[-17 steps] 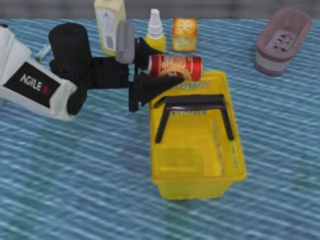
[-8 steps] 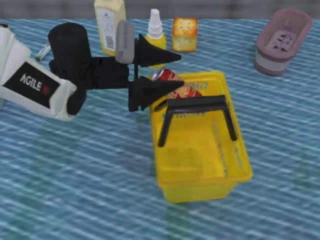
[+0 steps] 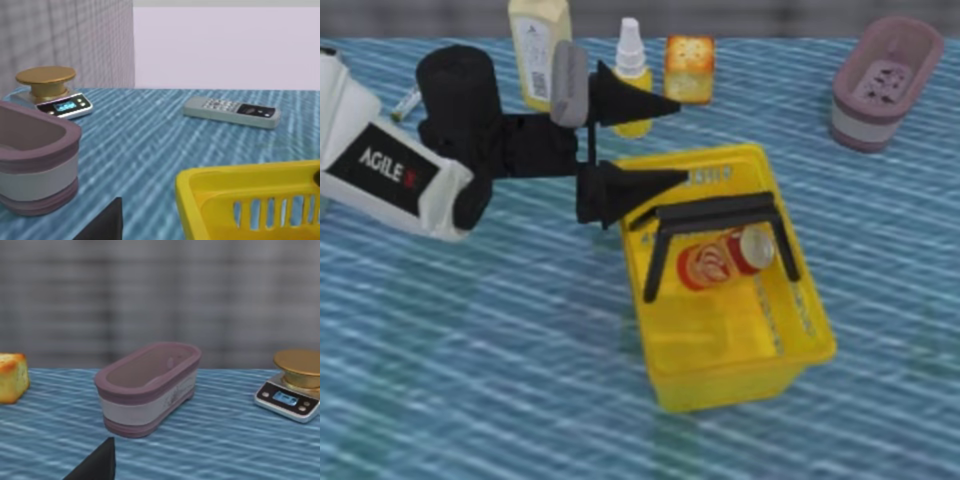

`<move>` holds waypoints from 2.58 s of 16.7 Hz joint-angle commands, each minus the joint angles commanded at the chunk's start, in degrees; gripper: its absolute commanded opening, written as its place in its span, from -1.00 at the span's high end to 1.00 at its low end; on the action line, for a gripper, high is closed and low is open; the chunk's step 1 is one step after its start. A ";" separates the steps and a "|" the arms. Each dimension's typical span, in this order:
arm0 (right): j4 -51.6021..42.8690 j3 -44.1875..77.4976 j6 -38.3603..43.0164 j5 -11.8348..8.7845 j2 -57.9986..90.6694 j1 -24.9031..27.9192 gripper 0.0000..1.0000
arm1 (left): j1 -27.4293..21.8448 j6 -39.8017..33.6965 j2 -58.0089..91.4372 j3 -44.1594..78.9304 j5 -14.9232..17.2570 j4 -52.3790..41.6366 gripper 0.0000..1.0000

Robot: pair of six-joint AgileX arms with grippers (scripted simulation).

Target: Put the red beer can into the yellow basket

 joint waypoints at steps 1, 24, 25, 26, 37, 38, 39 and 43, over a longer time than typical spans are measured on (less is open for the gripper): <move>0.00 0.00 0.00 0.00 0.00 0.00 -1.00 | -0.17 0.06 -0.22 0.08 -0.14 -0.13 -1.00; -68.56 96.36 -47.07 0.30 99.00 31.12 -1.00 | 15.28 -6.15 -100.11 -52.08 -55.58 -48.94 -1.00; -71.85 101.31 -49.34 0.33 104.00 32.60 -1.00 | 15.91 -5.73 -105.63 -54.90 -58.36 -51.11 -1.00; -74.69 105.56 -51.30 0.35 108.29 33.90 -1.00 | 16.47 -5.26 -110.71 -57.49 -60.97 -53.05 -1.00; -86.57 122.25 -59.56 0.17 125.68 39.56 -1.00 | 18.64 -2.35 -130.24 -67.92 -72.41 -60.10 -1.00; -86.58 122.31 -59.59 0.18 125.83 39.37 -1.00 | 18.64 -2.35 -130.24 -67.92 -72.41 -60.10 -1.00; -86.36 122.09 -59.63 0.18 125.76 39.42 -1.00 | 18.64 -2.35 -130.24 -67.92 -72.41 -60.10 -1.00; -82.60 117.61 -59.55 0.17 125.03 39.56 -1.00 | 18.64 -2.35 -130.24 -67.92 -72.41 -60.10 -1.00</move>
